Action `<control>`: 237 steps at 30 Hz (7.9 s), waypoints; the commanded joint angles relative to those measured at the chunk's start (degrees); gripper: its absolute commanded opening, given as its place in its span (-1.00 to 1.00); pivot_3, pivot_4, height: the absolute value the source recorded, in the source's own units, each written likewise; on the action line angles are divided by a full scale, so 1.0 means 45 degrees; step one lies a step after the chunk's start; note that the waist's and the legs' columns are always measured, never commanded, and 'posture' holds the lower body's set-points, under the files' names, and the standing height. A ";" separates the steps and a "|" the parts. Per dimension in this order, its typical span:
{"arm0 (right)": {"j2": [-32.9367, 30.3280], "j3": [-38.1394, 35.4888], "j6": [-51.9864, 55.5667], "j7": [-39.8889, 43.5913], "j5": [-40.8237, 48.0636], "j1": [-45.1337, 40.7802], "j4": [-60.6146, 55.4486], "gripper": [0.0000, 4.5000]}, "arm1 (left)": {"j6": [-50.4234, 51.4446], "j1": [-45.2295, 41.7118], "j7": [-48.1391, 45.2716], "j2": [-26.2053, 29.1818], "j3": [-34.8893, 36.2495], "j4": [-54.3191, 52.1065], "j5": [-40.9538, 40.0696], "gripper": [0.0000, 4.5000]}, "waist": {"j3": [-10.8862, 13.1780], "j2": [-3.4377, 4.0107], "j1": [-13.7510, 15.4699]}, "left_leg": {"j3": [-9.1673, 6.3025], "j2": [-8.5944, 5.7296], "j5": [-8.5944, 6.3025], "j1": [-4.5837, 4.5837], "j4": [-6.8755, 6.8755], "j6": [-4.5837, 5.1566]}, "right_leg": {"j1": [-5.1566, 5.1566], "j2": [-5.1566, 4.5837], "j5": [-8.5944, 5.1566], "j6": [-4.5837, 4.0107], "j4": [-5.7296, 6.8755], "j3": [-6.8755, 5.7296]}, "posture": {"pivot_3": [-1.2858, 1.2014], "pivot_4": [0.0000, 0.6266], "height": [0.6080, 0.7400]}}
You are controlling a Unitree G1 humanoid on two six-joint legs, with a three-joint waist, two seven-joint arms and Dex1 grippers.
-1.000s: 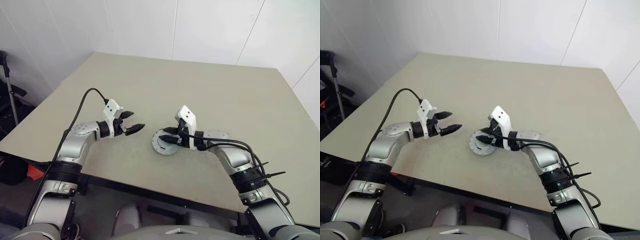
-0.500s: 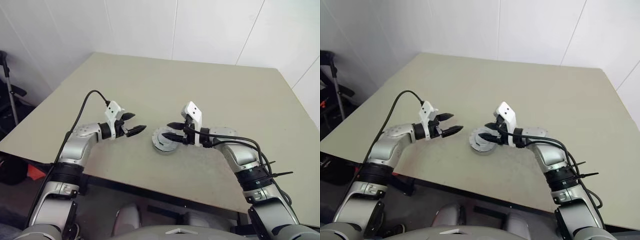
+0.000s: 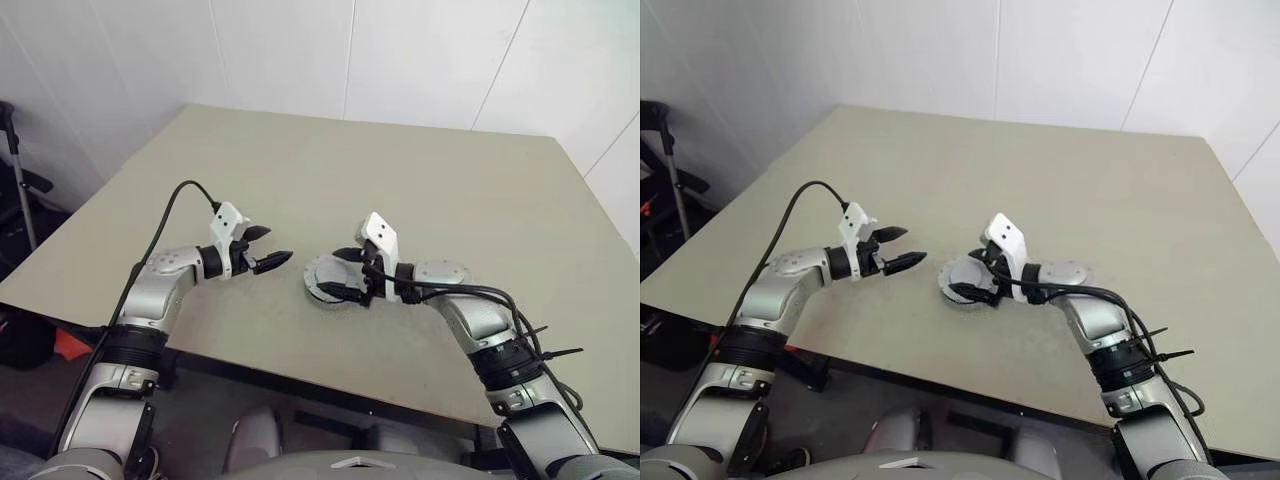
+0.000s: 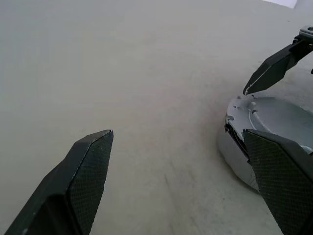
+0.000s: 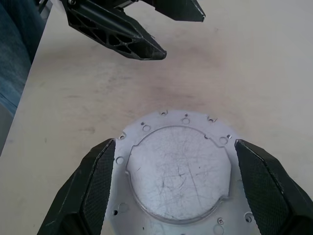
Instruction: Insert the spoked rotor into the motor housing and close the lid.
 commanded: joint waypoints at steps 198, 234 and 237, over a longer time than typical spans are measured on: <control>0.2512 -0.6840 1.4740 -0.5868 0.7220 -0.2850 0.3208 0.83 | 0.9140 -0.1326 0.3041 -0.1312 -0.0369 -0.0988 -0.2795 -1.00 | -0.0013 0.0014 -0.0263 | -0.0007 -0.0067 0.0054 0.0082 -0.0225 -0.0092 | 0.0077 -0.0007 -0.0027 0.0038 -0.0186 0.0005 | 0.03 -1.00 1.00; 0.3814 -1.1116 1.3372 -0.7562 0.6527 -0.4724 0.7162 -0.11 | 0.8759 -0.1119 0.3178 -0.1184 0.0369 -0.0926 -0.2533 -1.00 | -0.0013 0.0015 -0.0285 | -0.0006 -0.0067 0.0062 0.0001 -0.0225 -0.0105 | -0.0003 -0.0005 -0.0024 0.0034 -0.0171 0.0001 | 0.03 -1.00 1.00; 0.3760 -1.1226 1.3068 -0.7593 0.6486 -0.4771 0.7546 -0.11 | 0.8700 -0.1057 0.3246 -0.1126 0.0512 -0.0946 -0.2536 -1.00 | -0.0012 0.0015 -0.0282 | -0.0007 -0.0067 0.0062 -0.0005 -0.0225 -0.0105 | -0.0006 -0.0006 -0.0024 0.0034 -0.0171 -0.0001 | 0.03 -1.00 1.00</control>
